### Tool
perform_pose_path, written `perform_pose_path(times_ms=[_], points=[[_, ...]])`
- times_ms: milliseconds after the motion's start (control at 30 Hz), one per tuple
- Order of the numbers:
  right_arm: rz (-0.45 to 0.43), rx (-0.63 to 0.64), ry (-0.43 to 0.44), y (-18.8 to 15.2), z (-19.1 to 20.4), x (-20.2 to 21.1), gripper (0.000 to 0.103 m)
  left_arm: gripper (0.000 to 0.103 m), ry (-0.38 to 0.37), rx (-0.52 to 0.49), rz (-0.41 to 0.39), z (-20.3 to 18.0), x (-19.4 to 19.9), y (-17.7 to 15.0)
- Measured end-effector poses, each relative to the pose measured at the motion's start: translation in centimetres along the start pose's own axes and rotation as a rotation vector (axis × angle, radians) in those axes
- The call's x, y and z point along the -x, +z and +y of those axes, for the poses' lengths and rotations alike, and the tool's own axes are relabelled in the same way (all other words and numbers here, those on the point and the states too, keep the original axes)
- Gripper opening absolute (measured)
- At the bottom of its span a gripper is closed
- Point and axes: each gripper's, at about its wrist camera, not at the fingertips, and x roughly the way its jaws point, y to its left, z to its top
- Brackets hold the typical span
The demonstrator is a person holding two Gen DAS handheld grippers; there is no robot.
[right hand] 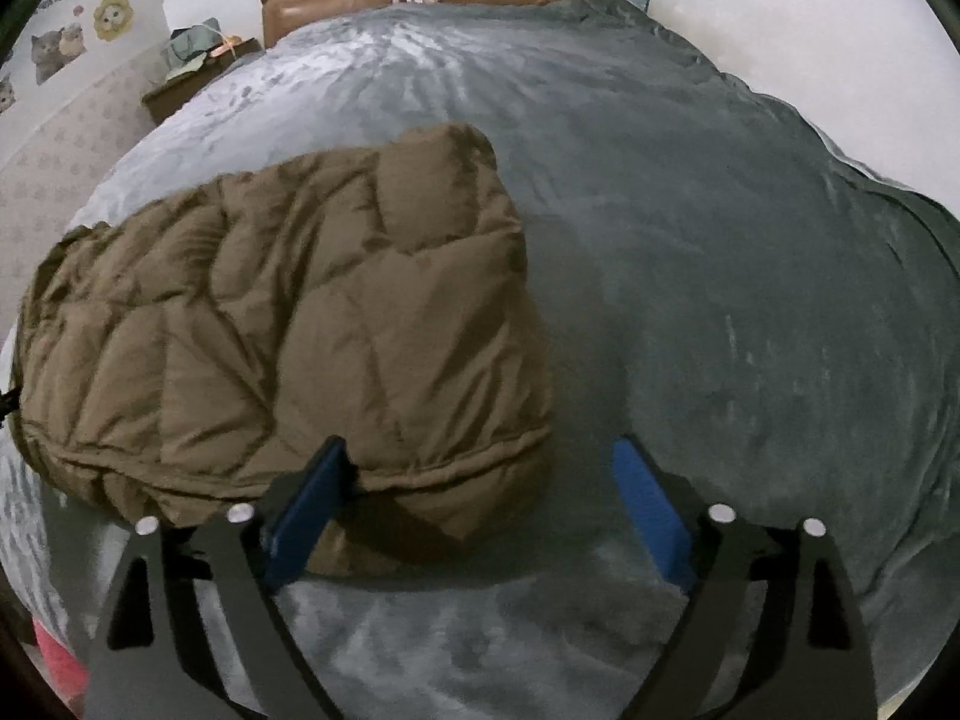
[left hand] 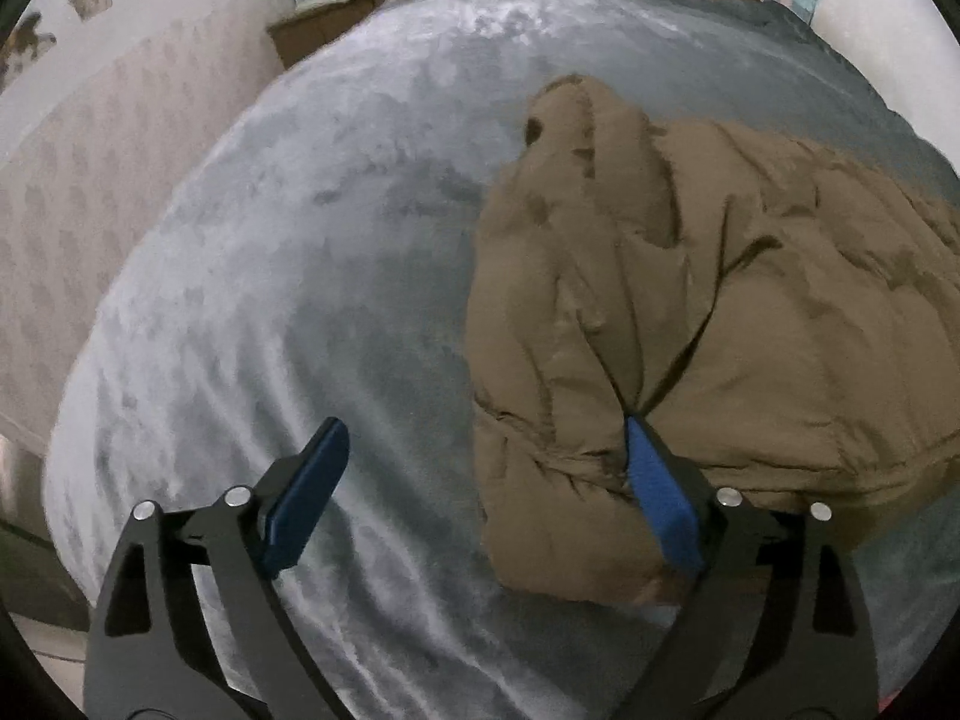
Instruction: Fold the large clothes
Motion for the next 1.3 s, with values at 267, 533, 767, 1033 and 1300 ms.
perform_pose_path(times_ms=[267,533,767,1033,1300], points=[[-0.01,-0.046,0.011,-1.9,-0.5,-3.5,0.097,0.094,0.033,-0.033,-0.007,0.5,-1.0,-0.6],[-0.075,-0.075,-0.019,-3.4,-0.1,-2.2,0.098,0.1,0.093,-0.021,-0.05,-0.9,1.1,-1.0],[-0.145,-0.08,-0.034,-4.6,1.4,0.2,0.098,0.1,0.085,-0.027,-0.081,-2.3,2.5,-3.1],[-0.215,-0.074,-0.006,-5.2,5.0,3.4,0.101,0.1,0.015,0.033,-0.106,-3.3,4.7,-5.2],[-0.221,0.015,0.049,-6.5,10.0,5.1,0.101,0.1,-0.025,0.078,-0.164,-4.9,8.5,-6.0]])
